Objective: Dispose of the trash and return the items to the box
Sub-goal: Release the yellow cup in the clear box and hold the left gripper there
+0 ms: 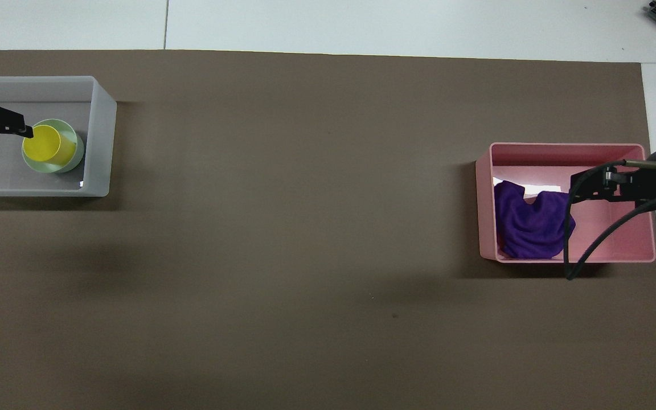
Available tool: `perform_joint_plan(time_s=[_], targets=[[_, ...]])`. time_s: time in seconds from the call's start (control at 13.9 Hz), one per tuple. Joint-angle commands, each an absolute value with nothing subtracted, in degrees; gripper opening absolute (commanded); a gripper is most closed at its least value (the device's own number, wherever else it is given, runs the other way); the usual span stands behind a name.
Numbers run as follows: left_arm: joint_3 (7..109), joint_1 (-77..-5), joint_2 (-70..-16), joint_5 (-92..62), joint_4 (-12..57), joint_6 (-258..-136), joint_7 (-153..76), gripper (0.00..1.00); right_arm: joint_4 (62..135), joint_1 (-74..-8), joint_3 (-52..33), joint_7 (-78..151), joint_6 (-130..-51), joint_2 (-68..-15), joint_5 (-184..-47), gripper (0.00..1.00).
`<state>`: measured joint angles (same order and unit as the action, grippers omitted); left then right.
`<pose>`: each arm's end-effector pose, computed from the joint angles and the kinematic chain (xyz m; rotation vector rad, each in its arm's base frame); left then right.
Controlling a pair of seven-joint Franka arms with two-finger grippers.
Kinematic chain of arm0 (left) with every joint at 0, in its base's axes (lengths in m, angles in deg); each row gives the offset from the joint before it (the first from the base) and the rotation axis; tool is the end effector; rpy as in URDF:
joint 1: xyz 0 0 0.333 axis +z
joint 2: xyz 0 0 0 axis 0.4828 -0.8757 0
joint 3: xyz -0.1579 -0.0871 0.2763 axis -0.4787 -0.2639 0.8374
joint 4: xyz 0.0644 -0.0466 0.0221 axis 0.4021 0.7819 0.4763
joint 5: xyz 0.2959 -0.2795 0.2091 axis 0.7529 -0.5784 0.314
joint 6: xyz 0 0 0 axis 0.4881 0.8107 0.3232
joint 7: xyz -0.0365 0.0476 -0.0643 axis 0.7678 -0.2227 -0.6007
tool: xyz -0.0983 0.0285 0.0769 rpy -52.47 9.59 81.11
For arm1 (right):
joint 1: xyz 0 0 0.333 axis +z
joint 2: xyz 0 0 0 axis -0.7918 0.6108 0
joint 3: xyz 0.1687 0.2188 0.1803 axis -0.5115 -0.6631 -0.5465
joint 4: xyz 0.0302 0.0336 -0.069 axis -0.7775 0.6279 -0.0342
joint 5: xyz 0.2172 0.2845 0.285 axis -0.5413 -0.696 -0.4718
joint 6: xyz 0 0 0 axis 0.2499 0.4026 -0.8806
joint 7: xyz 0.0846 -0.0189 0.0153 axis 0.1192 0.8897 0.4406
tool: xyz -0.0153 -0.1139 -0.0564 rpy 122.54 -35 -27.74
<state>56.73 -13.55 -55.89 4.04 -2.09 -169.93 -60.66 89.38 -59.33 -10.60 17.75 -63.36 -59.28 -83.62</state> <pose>0.7394 0.1464 0.4278 3.0167 0.1922 0.1265 0.6053 0.0123 0.6025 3.0990 -0.2567 -0.0414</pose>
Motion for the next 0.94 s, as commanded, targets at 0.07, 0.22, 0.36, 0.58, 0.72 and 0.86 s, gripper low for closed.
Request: perform_joint_plan(time_s=[0.07, 0.22, 0.36, 0.58, 0.72, 0.86], targets=[[57.0, -18.3, -49.2, 6.9, -2.1, -165.7, -60.7, 1.00, 90.8, -60.2, -11.0, 17.7, -64.0, -60.6, -84.9, 1.00], [56.9, -23.0, -45.1, 10.6, -2.3, -160.5, -57.7, 1.00, 90.8, -60.2, -11.0, 17.7, -64.0, -60.6, -84.9, 1.00], [57.0, -26.0, -42.6, 11.0, -2.5, -156.4, -50.6, 1.00, 90.8, -60.2, -11.0, 17.7, -64.0, -60.6, -84.9, 1.00], [56.8, -28.2, -37.0, 10.6, -2.7, -147.8, -49.8, 1.00, 90.8, -60.2, -11.0, 17.7, -64.0, -60.6, -84.9, 1.00], [59.7, -31.0, -33.6, 10.1, 0.0, -145.8, -50.0, 1.00, 90.8, -60.2, -11.0, 17.7, -64.0, -60.6, -84.9, 1.00], [63.2, -35.3, -31.9, 10.0, 1.7, -144.9, -49.7, 1.00, 90.8, -60.2, -11.0, 17.7, -64.0, -60.6, -84.9, 1.00]])
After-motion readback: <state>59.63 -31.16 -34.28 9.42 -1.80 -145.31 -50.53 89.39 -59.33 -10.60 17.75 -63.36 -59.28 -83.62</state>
